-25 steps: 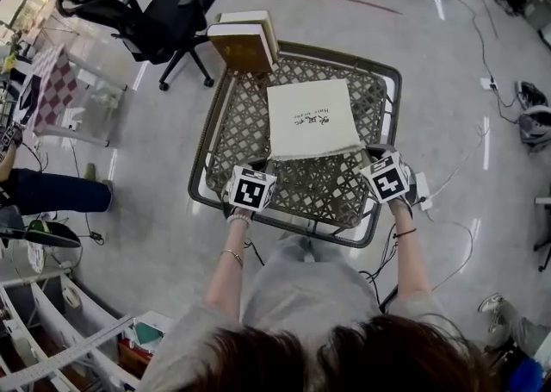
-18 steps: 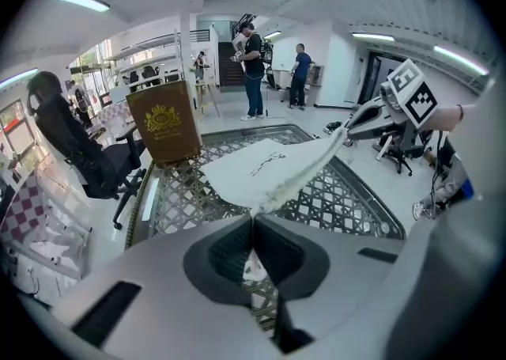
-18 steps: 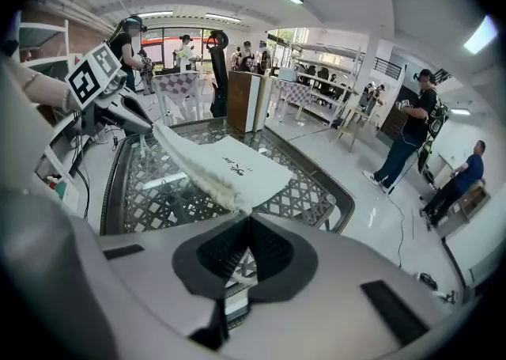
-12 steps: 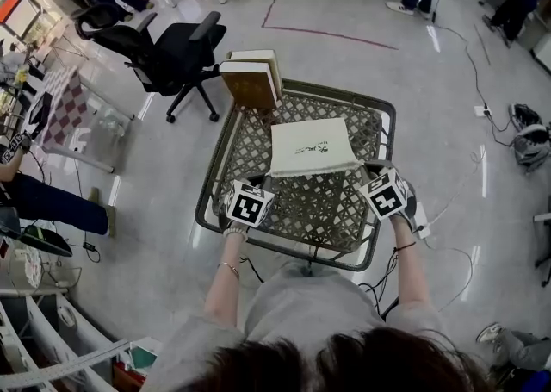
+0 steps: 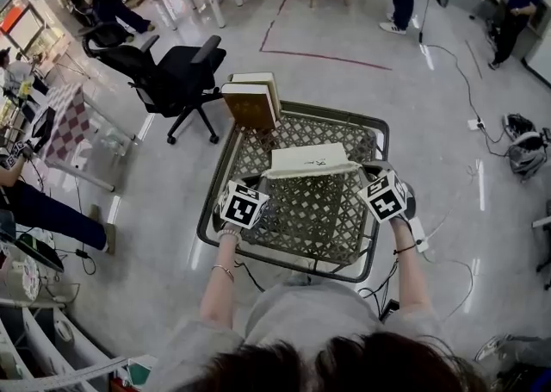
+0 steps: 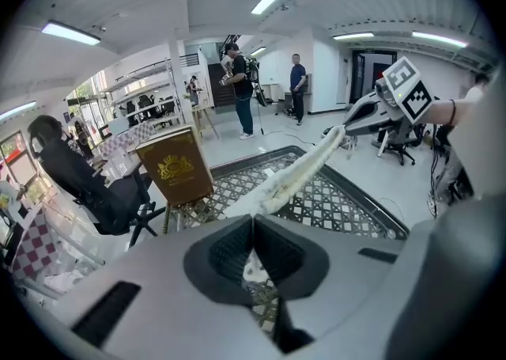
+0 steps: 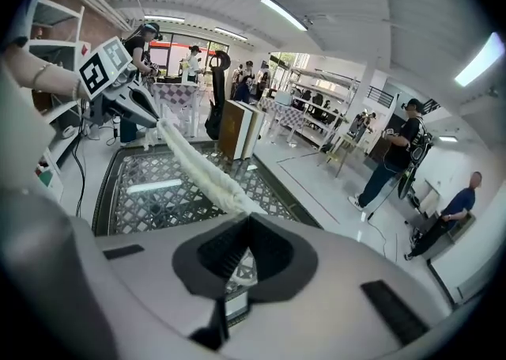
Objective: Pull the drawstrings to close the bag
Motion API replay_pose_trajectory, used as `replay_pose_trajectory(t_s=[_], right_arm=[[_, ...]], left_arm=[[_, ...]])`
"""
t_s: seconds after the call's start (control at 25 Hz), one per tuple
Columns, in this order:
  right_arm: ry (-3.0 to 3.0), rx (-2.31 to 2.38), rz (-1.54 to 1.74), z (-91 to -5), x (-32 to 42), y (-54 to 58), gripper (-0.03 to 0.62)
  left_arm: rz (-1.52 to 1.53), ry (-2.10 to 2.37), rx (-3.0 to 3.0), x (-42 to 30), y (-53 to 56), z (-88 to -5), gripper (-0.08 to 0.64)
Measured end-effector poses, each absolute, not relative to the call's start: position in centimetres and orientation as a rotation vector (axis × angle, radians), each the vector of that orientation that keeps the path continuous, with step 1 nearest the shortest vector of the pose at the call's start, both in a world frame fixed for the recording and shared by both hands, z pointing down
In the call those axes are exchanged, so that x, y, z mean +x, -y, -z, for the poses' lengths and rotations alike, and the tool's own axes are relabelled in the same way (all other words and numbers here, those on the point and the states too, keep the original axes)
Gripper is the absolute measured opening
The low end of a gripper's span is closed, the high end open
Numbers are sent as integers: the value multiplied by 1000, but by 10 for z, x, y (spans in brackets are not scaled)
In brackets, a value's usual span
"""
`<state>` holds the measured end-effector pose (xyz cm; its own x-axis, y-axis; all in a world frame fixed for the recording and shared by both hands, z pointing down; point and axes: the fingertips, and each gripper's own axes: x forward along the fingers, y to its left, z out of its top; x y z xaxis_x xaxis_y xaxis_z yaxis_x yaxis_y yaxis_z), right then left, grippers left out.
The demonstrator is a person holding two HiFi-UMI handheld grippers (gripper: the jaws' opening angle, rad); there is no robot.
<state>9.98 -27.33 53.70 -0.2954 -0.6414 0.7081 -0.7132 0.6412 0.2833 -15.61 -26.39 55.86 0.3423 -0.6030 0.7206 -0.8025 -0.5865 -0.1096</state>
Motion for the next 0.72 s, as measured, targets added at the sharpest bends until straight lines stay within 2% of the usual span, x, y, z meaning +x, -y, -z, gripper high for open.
replay_pose_trajectory(t_s=[0.72], right_arm=[[2055, 1125, 41, -478, 100, 285, 23]], left_arm=[[-1052, 1367, 2454, -156, 283, -494, 28]])
